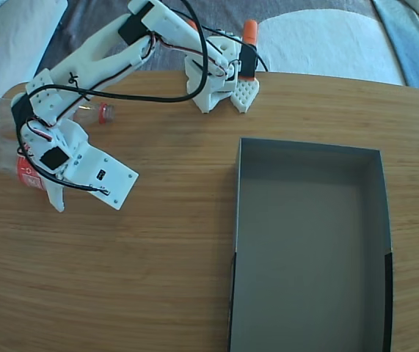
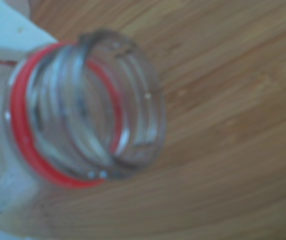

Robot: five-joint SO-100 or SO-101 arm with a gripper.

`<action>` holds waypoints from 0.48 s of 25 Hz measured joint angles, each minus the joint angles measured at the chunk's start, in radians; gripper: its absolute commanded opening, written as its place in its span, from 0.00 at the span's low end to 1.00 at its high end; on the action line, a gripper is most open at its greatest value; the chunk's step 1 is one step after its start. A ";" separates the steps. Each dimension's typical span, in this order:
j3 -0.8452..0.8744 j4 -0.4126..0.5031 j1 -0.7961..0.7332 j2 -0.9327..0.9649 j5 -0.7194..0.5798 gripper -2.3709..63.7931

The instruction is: Grasp the bottles and put them in the box.

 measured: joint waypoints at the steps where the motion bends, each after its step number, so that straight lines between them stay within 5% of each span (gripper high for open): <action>1: 0.000 0.000 0.000 0.000 0.000 0.61; 12: 0.000 0.000 -0.005 0.000 0.000 0.37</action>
